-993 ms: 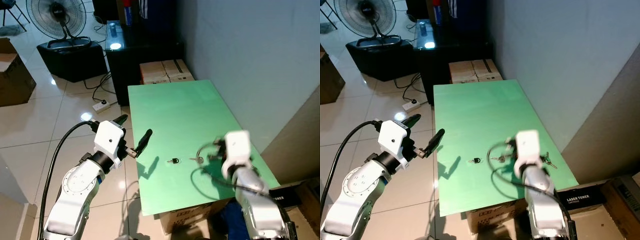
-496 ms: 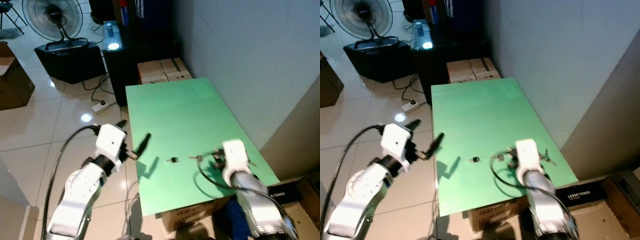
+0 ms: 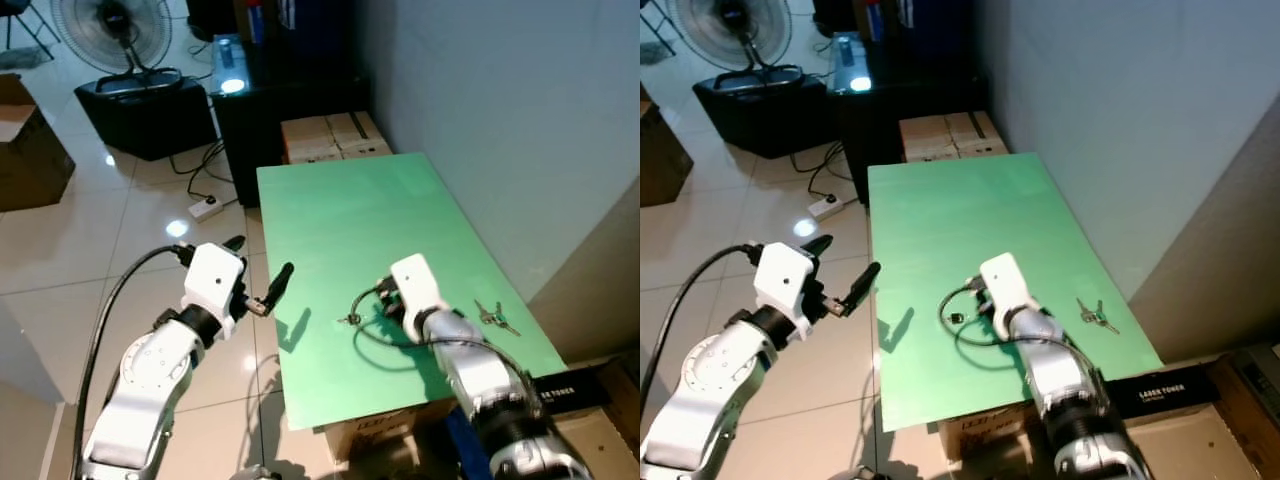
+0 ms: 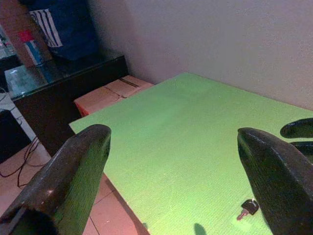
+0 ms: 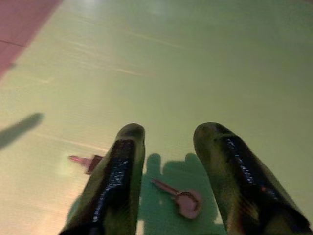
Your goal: Hang keys on a hook
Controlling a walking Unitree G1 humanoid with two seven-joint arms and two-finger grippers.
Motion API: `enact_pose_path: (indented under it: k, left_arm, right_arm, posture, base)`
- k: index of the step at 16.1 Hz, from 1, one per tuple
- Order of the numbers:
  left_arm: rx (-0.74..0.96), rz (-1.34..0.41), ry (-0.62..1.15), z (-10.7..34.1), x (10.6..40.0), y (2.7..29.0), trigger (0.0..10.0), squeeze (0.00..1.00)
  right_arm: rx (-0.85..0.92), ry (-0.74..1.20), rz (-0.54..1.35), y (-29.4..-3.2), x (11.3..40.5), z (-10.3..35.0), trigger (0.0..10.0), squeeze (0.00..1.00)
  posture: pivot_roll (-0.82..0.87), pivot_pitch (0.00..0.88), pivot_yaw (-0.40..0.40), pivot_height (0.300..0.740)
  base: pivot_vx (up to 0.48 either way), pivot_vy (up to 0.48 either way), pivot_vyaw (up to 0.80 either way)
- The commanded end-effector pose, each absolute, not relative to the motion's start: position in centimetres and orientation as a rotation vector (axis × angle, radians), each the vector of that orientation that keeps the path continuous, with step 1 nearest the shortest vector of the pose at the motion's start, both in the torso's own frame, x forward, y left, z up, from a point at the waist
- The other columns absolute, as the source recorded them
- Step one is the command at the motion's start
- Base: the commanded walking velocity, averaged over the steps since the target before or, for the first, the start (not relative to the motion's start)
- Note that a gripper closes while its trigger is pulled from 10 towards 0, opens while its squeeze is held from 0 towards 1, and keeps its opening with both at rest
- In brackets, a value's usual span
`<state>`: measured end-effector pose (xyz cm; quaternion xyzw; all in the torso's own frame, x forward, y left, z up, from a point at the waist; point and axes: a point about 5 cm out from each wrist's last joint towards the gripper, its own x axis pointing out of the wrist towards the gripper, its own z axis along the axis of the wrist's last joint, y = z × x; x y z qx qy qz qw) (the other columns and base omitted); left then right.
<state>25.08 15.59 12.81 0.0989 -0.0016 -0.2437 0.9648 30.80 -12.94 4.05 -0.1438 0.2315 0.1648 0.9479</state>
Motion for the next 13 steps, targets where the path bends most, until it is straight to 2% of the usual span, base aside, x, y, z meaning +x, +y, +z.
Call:
enact_pose_path:
  k: [1, 3, 6, 7, 13]
  left_arm:
    - [0.199, -0.539, -0.009, 13.2, 24.9, 15.4, 10.0, 0.0]
    - [0.203, -0.673, 0.01, 13.3, 24.0, 14.6, 10.0, 0.0]
    - [0.172, -0.771, 0.041, 13.6, 22.9, 14.8, 10.0, 0.0]
    - [0.161, -0.87, 0.074, 13.7, 21.9, 14.6, 10.0, 0.0]
    - [0.181, -0.899, 0.098, 14.5, 21.2, 15.1, 10.0, 0.0]
  right_arm:
    - [-0.312, 0.534, 0.294, -13.9, 30.6, 3.0, 10.0, 1.0]
    - [-0.314, 0.627, 0.309, -14.4, 30.5, 1.7, 10.0, 1.0]
    - [-0.317, 0.671, 0.315, -14.6, 30.7, 1.2, 10.0, 1.0]
    - [-0.328, 0.683, 0.301, -15.0, 30.9, 1.1, 10.0, 1.0]
    - [-0.38, 0.662, 0.222, -16.1, 32.0, 1.7, 10.0, 1.0]
  posture:
    - [0.04, 0.088, 0.051, 0.74]
    - [0.05, 0.114, 0.061, 0.74]
    - [0.07, 0.136, 0.068, 0.74]
    - [0.08, 0.149, 0.074, 0.74]
    - [0.12, 0.175, 0.093, 0.74]
  base:
    - [0.0, 0.0, 0.0]
    - [0.0, 0.0, 0.0]
    - [0.0, 0.0, 0.0]
    - [0.0, 0.0, 0.0]
    - [0.0, 0.0, 0.0]
